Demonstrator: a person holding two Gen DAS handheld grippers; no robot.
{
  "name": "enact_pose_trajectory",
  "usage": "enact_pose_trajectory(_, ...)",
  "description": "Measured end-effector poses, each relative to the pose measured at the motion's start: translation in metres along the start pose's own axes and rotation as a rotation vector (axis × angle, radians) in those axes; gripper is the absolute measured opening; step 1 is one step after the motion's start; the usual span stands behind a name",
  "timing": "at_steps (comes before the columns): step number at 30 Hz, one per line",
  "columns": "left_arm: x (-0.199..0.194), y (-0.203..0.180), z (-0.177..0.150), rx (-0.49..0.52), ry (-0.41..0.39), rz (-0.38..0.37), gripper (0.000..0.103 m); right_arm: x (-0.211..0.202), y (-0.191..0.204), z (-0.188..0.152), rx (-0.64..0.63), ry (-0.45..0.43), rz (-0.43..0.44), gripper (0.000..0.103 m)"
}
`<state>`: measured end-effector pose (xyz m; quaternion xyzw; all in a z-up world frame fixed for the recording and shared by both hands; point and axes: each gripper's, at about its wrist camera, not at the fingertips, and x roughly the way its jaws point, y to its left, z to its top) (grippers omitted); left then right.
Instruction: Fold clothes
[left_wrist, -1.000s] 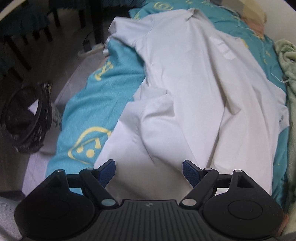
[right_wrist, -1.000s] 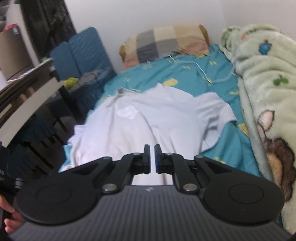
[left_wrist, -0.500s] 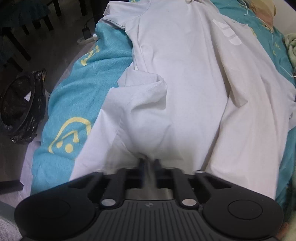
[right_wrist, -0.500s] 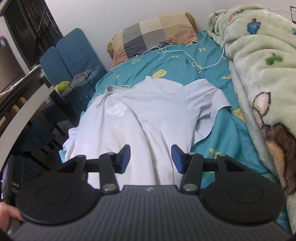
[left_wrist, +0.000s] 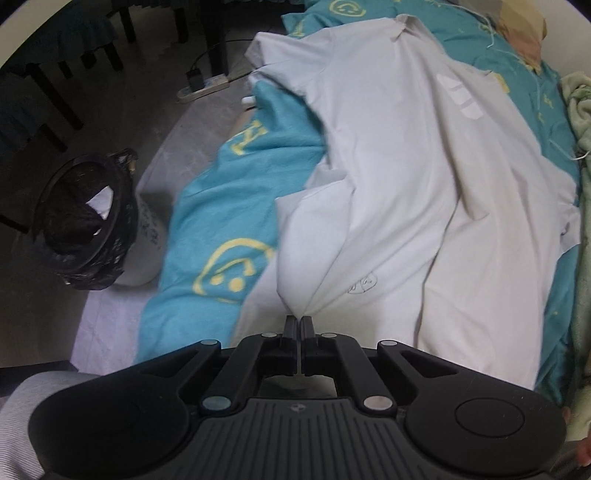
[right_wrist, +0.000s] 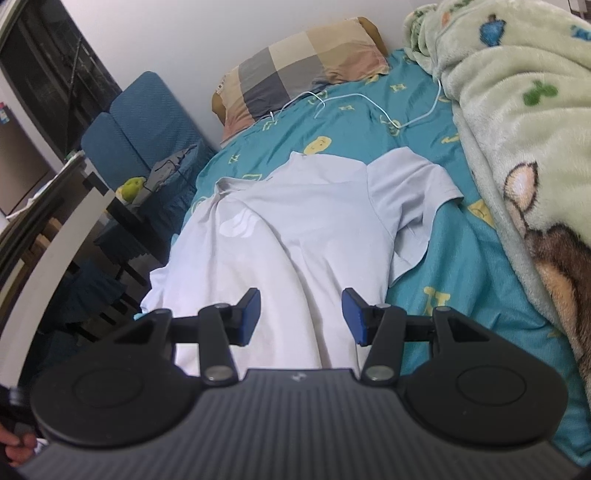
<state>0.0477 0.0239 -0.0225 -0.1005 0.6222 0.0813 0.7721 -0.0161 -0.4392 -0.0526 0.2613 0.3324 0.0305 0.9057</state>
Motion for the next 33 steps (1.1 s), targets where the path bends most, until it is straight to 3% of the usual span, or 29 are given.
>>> enact_pose_trajectory(7, 0.011, 0.033, 0.007, 0.009, -0.015, 0.084, 0.0, 0.004, -0.007, 0.001, 0.033, 0.019, 0.011, 0.052)
enact_pose_trajectory(12, 0.011, 0.017, 0.015, 0.08, -0.127, 0.021, 0.004, 0.002, -0.017, 0.005, 0.091, 0.034, 0.017, 0.052)
enact_pose_trajectory(16, 0.011, -0.006, 0.023, 0.166, -0.233, -0.031, 0.025, -0.006, -0.029, 0.02, 0.115, 0.034, -0.002, 0.052)
enact_pose_trajectory(20, 0.012, -0.029, 0.031, 0.252, -0.338, -0.084, 0.032, -0.007, -0.038, 0.039, 0.099, 0.033, -0.055, 0.052)
enact_pose_trajectory(22, 0.012, -0.041, 0.035, 0.295, -0.391, -0.111, 0.046, 0.001, -0.038, 0.047, 0.067, 0.055, -0.05, 0.052)
enact_pose_trajectory(23, 0.013, -0.047, 0.037, 0.316, -0.418, -0.124, 0.048, 0.006, -0.037, 0.052, 0.048, 0.066, -0.04, 0.052)
enact_pose_trajectory(28, 0.061, -0.078, 0.124, 0.42, -0.495, -0.093, 0.055, 0.054, -0.013, 0.09, -0.127, 0.103, 0.031, 0.052)
enact_pose_trajectory(33, 0.112, -0.11, 0.214, 0.525, -0.569, -0.057, 0.061, 0.152, 0.006, 0.137, -0.299, 0.113, 0.045, 0.052)
